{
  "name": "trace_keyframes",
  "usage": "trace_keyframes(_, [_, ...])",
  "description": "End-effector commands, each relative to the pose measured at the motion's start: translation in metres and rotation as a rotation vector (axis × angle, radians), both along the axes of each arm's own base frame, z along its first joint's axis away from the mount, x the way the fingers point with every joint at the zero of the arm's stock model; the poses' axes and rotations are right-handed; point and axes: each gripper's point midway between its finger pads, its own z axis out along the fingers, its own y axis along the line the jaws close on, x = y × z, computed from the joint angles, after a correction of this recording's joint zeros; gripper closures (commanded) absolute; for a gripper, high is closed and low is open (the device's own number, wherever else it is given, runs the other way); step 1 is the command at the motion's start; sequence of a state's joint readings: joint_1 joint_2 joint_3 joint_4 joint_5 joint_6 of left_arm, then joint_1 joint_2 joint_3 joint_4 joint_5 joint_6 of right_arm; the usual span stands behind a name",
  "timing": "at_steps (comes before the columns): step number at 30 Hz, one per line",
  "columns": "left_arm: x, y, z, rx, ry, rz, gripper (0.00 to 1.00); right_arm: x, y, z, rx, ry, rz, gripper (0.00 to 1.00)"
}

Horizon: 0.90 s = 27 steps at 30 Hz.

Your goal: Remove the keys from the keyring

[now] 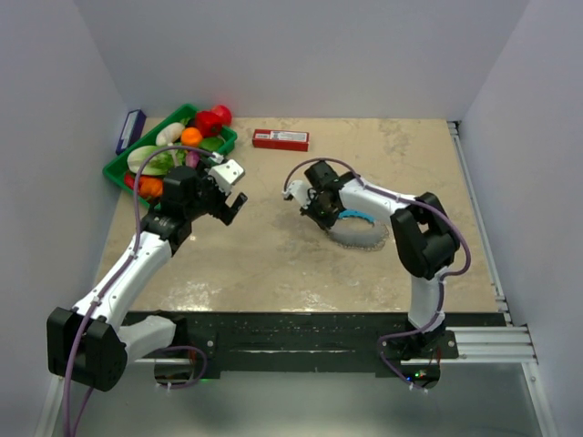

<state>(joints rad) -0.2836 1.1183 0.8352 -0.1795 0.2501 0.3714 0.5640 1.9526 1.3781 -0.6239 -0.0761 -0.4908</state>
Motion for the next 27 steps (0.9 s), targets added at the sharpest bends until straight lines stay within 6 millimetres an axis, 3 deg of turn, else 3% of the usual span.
trace_keyframes(1, [0.01, 0.003, 0.017, 0.006, -0.085, 0.022, 0.01, -0.018, 0.043, 0.018, 0.017, -0.021, 0.119, 1.0])
trace_keyframes(4, [0.01, 0.005, 0.018, 0.009, -0.092, 0.035, 0.01, -0.043, 0.068, 0.024, 0.033, -0.017, 0.248, 1.0])
trace_keyframes(8, [0.01, 0.006, 0.016, 0.018, -0.088, 0.037, 0.01, -0.061, 0.077, 0.035, 0.069, -0.02, 0.312, 1.0])
trace_keyframes(9, [0.01, 0.006, 0.014, 0.019, -0.083, 0.037, 0.01, -0.059, 0.074, 0.04, 0.067, -0.04, 0.306, 1.0])
trace_keyframes(14, [0.014, 0.004, 0.011, 0.026, -0.073, 0.03, 0.01, -0.063, 0.033, 0.026, -0.004, -0.032, 0.266, 0.99])
trace_keyframes(19, [0.018, -0.001, 0.013, 0.009, -0.065, 0.017, 0.01, -0.069, -0.004, 0.006, -0.033, 0.039, 0.226, 0.8])
trace_keyframes(22, [0.019, -0.003, 0.014, 0.002, -0.063, 0.013, 0.01, -0.073, -0.012, 0.0, -0.046, 0.045, 0.227, 0.7])
trace_keyframes(27, [0.019, -0.001, 0.014, 0.012, -0.061, 0.014, 0.01, -0.069, -0.009, 0.014, -0.028, 0.009, 0.244, 0.41])
